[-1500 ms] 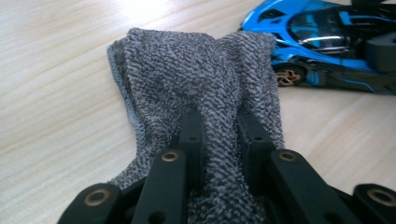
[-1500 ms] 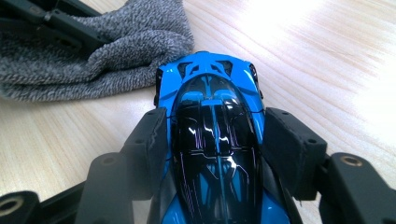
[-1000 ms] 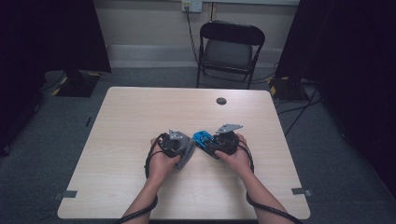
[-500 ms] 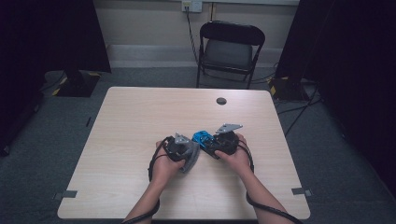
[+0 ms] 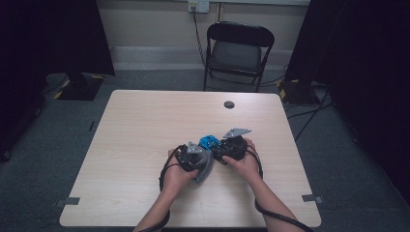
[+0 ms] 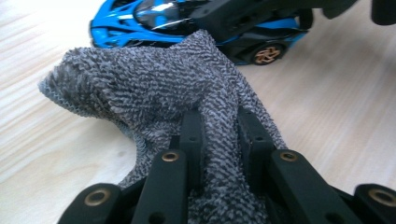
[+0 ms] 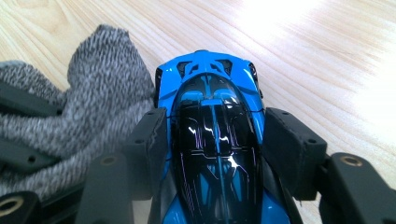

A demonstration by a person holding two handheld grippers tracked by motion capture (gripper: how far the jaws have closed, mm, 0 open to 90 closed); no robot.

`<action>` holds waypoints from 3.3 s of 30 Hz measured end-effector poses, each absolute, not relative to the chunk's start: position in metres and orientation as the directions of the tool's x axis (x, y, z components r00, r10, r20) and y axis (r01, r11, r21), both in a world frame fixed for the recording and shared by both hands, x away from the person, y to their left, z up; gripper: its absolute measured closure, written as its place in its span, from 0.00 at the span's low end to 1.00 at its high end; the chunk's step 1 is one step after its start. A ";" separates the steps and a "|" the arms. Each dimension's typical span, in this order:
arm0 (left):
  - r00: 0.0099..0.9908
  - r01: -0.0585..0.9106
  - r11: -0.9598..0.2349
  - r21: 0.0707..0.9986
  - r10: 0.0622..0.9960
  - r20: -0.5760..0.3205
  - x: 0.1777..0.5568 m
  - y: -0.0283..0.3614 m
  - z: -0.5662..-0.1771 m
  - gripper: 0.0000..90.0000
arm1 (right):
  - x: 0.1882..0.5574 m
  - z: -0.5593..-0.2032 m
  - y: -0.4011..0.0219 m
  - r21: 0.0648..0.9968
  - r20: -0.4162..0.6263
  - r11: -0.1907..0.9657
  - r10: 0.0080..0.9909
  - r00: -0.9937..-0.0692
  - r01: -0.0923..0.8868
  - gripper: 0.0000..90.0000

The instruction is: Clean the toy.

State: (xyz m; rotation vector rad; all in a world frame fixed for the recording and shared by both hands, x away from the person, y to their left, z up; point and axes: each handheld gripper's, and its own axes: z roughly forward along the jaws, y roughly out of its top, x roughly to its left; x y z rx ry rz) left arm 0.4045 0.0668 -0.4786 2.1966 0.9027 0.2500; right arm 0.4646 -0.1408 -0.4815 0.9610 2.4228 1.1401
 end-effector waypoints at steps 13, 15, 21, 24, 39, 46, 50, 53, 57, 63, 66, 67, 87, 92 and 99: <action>0.786 0.488 -0.523 0.699 0.611 -0.092 0.392 0.044 -0.479 0.83 | 0.465 -0.481 -0.140 0.764 0.015 0.465 0.680 -0.733 0.447 0.45; 0.788 0.487 -0.522 0.701 0.609 -0.094 0.391 0.042 -0.479 0.83 | 0.465 -0.481 -0.140 0.764 0.016 0.464 0.680 -0.733 0.448 0.45; 0.794 0.488 -0.509 0.709 0.596 -0.118 0.387 0.039 -0.480 0.83 | 0.465 -0.481 -0.140 0.764 0.016 0.464 0.681 -0.732 0.448 0.45; 0.800 0.484 -0.508 0.713 0.587 -0.125 0.384 0.036 -0.481 0.83 | 0.465 -0.481 -0.140 0.764 0.015 0.465 0.680 -0.733 0.447 0.45; 0.833 0.478 -0.490 0.729 0.517 -0.198 0.369 0.019 -0.482 0.83 | 0.465 -0.481 -0.140 0.765 0.016 0.463 0.682 -0.731 0.448 0.45; 0.849 0.458 -0.501 0.734 0.492 -0.193 0.362 0.020 -0.477 0.83 | 0.465 -0.482 -0.141 0.769 0.019 0.457 0.682 -0.731 0.447 0.45; 0.850 0.455 -0.497 0.739 0.490 -0.194 0.360 0.025 -0.474 0.83 | 0.465 -0.481 -0.140 0.766 0.020 0.459 0.683 -0.730 0.450 0.45; 0.851 0.452 -0.489 0.746 0.487 -0.197 0.359 0.030 -0.471 0.83 | 0.465 -0.481 -0.140 0.766 0.021 0.458 0.683 -0.730 0.451 0.45; 0.857 0.444 -0.476 0.759 0.474 -0.204 0.357 0.034 -0.468 0.82 | 0.465 -0.482 -0.140 0.767 0.021 0.456 0.684 -0.729 0.451 0.45; 0.846 0.452 -0.450 0.770 0.489 -0.212 0.357 0.047 -0.458 0.82 | 0.465 -0.482 -0.141 0.769 0.023 0.454 0.684 -0.729 0.450 0.45; 0.839 0.456 -0.437 0.776 0.502 -0.211 0.358 0.055 -0.454 0.82 | 0.465 -0.482 -0.141 0.768 0.022 0.455 0.684 -0.729 0.451 0.45; 0.833 0.459 -0.429 0.778 0.511 -0.210 0.358 0.057 -0.453 0.82 | 0.465 -0.482 -0.141 0.768 0.020 0.456 0.684 -0.729 0.450 0.45; 0.741 0.476 -0.304 0.826 0.644 -0.190 0.386 0.101 -0.429 0.82 | 0.464 -0.482 -0.141 0.771 0.016 0.457 0.684 -0.730 0.445 0.45; 0.701 0.488 -0.249 0.837 0.683 -0.206 0.400 0.110 -0.426 0.82 | 0.464 -0.482 -0.141 0.769 0.017 0.457 0.683 -0.730 0.446 0.45; 0.649 0.491 -0.244 0.837 0.743 -0.164 0.419 0.119 -0.433 0.82 | 0.464 -0.482 -0.141 0.770 0.018 0.457 0.683 -0.730 0.446 0.45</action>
